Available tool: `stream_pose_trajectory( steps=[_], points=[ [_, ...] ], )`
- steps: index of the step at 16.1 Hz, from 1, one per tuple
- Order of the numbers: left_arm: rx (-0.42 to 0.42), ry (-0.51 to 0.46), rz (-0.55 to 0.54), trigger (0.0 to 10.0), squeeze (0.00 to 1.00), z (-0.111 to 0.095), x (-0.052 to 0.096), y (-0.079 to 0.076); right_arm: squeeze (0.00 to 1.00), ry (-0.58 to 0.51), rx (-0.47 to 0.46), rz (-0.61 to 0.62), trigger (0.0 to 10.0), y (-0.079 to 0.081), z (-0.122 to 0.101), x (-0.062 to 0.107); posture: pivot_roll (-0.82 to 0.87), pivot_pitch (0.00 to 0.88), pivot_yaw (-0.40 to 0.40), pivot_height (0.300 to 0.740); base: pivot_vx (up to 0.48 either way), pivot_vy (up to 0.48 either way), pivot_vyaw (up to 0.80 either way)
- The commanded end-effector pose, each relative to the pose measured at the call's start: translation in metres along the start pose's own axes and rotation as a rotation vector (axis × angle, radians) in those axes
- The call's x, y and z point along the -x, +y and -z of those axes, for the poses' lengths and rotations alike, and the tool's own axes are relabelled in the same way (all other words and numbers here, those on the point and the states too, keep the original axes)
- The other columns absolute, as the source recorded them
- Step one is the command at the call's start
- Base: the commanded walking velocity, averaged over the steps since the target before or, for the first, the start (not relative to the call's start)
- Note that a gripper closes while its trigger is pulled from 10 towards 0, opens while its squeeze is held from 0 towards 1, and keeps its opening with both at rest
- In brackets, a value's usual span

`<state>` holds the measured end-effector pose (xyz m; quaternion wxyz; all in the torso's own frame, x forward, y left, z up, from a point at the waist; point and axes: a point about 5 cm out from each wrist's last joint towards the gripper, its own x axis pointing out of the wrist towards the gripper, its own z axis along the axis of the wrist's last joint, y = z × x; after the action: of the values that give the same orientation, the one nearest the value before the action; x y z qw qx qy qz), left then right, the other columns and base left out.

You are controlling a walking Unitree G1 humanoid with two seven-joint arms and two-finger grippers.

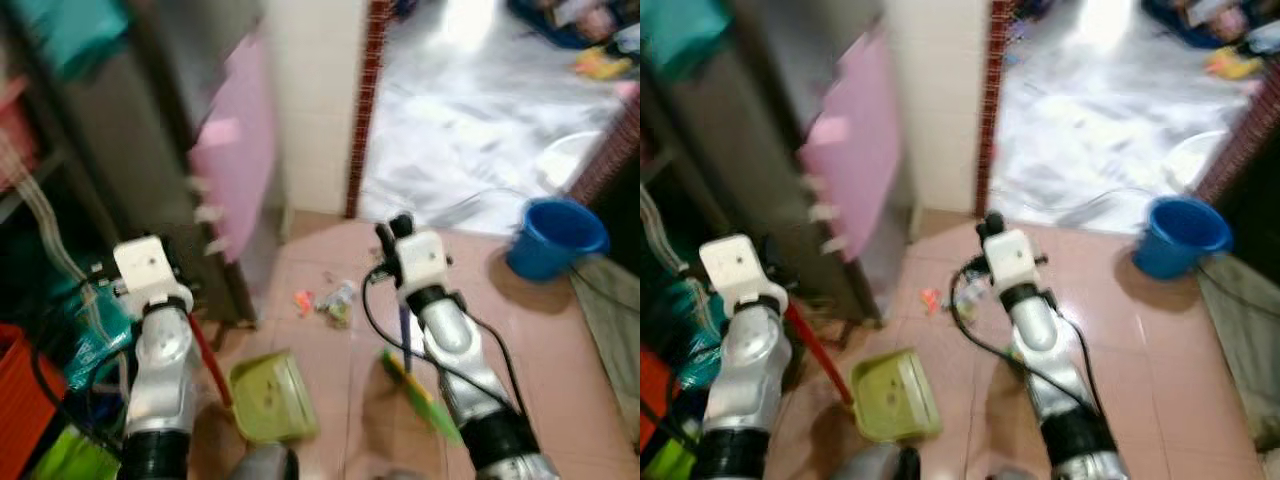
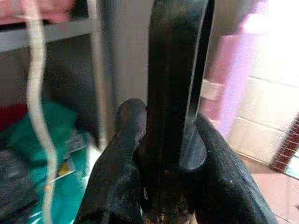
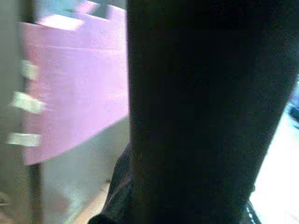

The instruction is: Sweep floor

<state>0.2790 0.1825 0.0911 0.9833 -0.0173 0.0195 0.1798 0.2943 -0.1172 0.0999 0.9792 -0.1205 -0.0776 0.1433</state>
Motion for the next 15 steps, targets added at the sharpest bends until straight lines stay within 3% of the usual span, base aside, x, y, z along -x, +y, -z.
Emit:
stream_pose_trajectory(
  steps=[1,5,8,11,15],
  points=[
    [0.031,-0.044,0.057,10.0,0.00,-0.011,0.000,-0.011,0.00,-0.061,0.007,-0.001,10.0,-0.002,-0.012,-0.004,-0.04,0.000,0.047,0.740,0.000,0.000,0.80],
    [0.037,-0.053,0.106,10.0,0.00,-0.012,0.001,-0.015,0.00,-0.061,0.008,-0.001,10.0,-0.002,-0.012,-0.003,-0.04,0.000,0.047,0.740,0.000,0.000,0.68],
    [0.021,-0.061,0.110,10.0,0.00,-0.014,0.001,-0.015,0.00,-0.083,0.024,-0.008,10.0,-0.001,-0.015,-0.004,-0.04,0.000,0.047,0.740,0.000,0.000,0.14],
    [0.019,-0.072,0.125,10.0,0.00,-0.015,0.002,-0.016,0.00,-0.143,0.090,-0.020,10.0,-0.002,-0.024,-0.005,-0.04,0.000,0.047,0.740,0.352,0.000,0.00],
    [0.017,-0.076,0.130,10.0,0.00,-0.015,0.002,-0.017,0.00,-0.221,0.199,0.019,10.0,-0.014,-0.040,-0.009,-0.04,0.000,0.045,0.740,0.462,0.000,0.00]
  ],
)
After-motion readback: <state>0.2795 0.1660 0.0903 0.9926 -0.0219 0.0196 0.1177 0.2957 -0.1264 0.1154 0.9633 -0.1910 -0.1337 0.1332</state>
